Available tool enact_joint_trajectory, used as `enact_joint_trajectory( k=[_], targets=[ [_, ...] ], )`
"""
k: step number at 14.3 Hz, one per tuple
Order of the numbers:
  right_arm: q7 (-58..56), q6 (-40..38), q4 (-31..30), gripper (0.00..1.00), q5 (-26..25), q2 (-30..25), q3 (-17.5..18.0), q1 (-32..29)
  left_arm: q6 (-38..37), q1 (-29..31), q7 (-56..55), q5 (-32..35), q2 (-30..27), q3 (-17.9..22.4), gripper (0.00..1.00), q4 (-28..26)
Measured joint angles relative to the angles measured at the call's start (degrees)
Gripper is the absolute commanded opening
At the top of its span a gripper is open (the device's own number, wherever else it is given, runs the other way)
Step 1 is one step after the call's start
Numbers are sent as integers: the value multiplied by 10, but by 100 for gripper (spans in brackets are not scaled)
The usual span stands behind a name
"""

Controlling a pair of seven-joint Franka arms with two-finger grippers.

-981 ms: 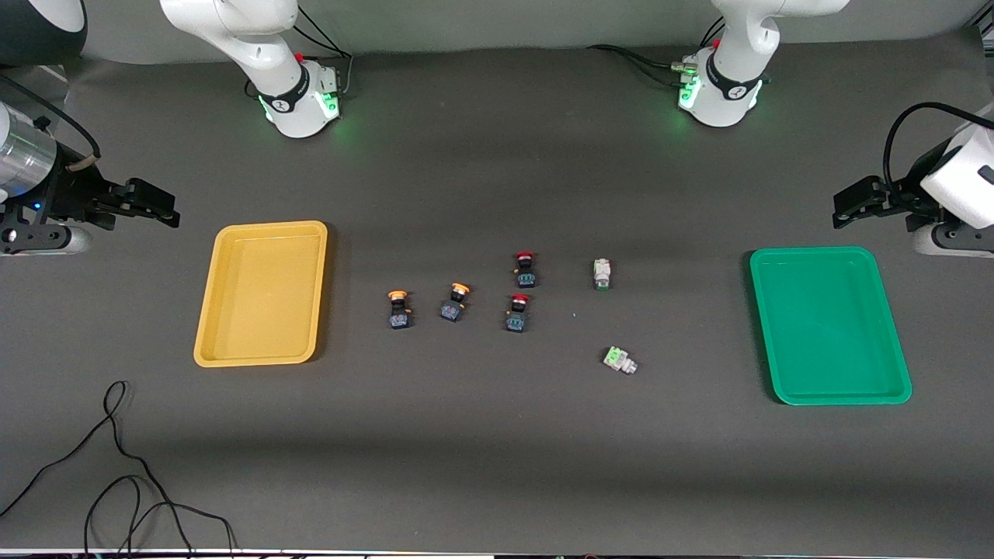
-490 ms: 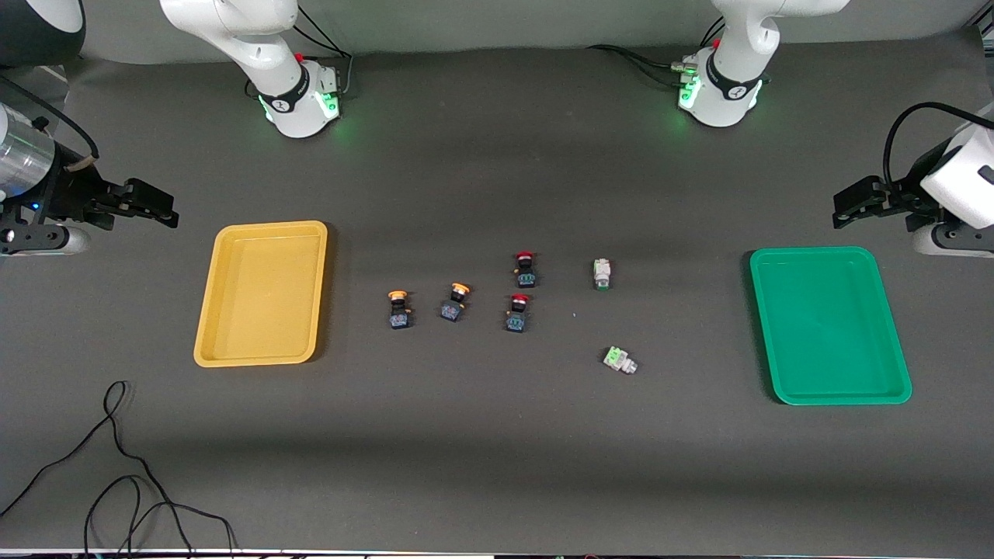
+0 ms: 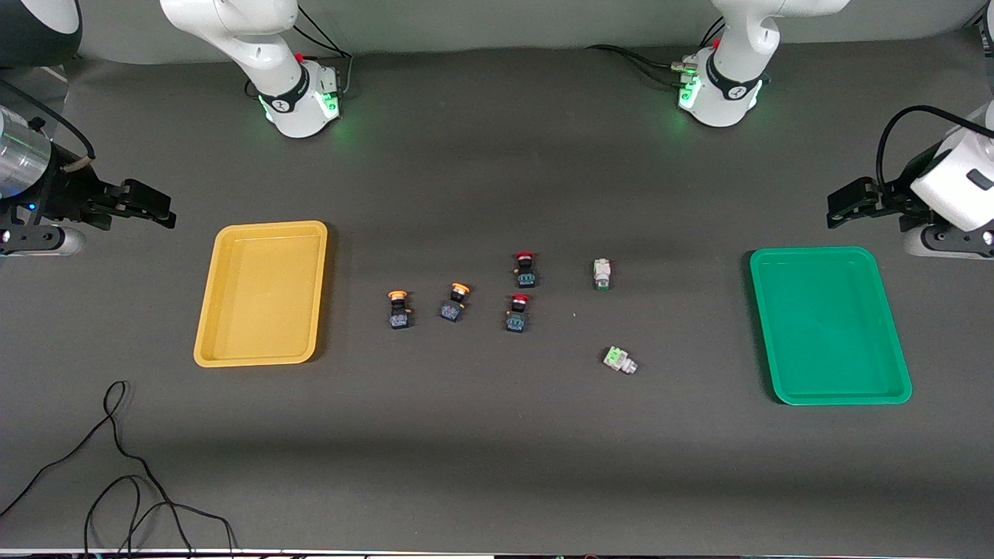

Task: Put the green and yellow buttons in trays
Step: 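Grasp a yellow button with the right gripper while the left gripper grasps a green one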

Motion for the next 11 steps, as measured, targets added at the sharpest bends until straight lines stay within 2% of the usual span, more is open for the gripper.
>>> enact_joint_trajectory(
  k=[4, 8, 11],
  targets=[
    [0, 1, 1, 100, 0, 0, 0, 1, 27, -17, -52, -1, -8, -24, 100, -36],
    [13, 2, 1, 100, 2, 0, 5, 5, 64, -29, -142, -2, -36, -92, 100, -96],
    [46, 2, 1, 100, 14, 0, 15, 13, 80, -32, -214, -3, -49, -148, 100, -113]
  ],
)
